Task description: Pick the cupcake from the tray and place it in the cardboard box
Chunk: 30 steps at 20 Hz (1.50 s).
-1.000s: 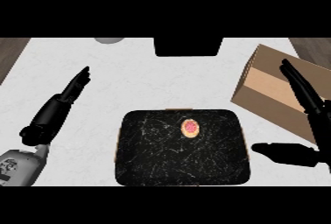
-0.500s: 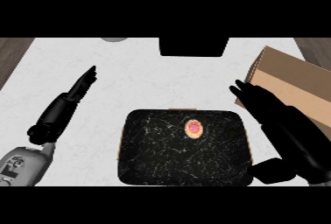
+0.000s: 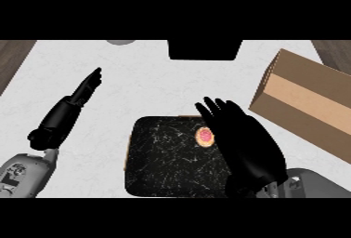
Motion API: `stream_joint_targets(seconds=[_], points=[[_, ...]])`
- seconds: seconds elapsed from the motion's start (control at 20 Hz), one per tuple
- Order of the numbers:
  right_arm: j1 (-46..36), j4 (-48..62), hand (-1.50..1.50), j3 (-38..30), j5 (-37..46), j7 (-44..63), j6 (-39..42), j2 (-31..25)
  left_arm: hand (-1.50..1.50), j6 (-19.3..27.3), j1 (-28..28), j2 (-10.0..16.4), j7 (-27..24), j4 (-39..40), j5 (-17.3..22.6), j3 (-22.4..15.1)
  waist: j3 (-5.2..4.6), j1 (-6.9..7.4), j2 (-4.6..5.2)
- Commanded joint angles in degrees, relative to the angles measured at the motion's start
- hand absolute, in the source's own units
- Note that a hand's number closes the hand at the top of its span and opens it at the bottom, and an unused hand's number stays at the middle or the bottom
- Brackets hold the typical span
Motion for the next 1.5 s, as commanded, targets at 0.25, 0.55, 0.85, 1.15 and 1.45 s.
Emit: stream_joint_targets(seconds=[0.25, 0.55, 0.85, 1.15, 1.45], points=[[-1.99, 6.53, -1.5, 2.91, 1.23, 13.37, 4.92, 13.17, 0.0, -1.84, -2.4, -0.92, 1.1, 2.95, -1.23, 2.21, 0.11, -1.25, 0.01], [-2.56, 15.17, -1.5, 4.35, 8.3, 10.45, 3.52, 15.4, 0.0, -1.1, 1.7, -1.99, 1.29, -1.62, -1.97, 2.18, 0.13, -0.63, 0.0], [-0.06, 18.67, -1.5, 2.48, 13.37, 6.0, 2.35, 16.6, 0.0, -4.06, -0.67, -1.73, 1.15, 0.3, -1.45, 5.17, 0.15, -1.07, 0.07], [-1.83, 23.66, -1.5, -1.07, 15.47, 3.74, 7.12, 17.93, 0.0, -3.14, 1.38, -3.82, 1.37, -1.66, -4.78, 3.83, 0.15, -0.74, 0.01], [3.03, 25.87, -1.5, 0.79, 22.4, 1.83, 4.38, 21.78, 0.0, -5.64, -2.64, -4.95, 2.08, 2.01, -4.66, 6.85, 0.16, -1.13, 0.08]])
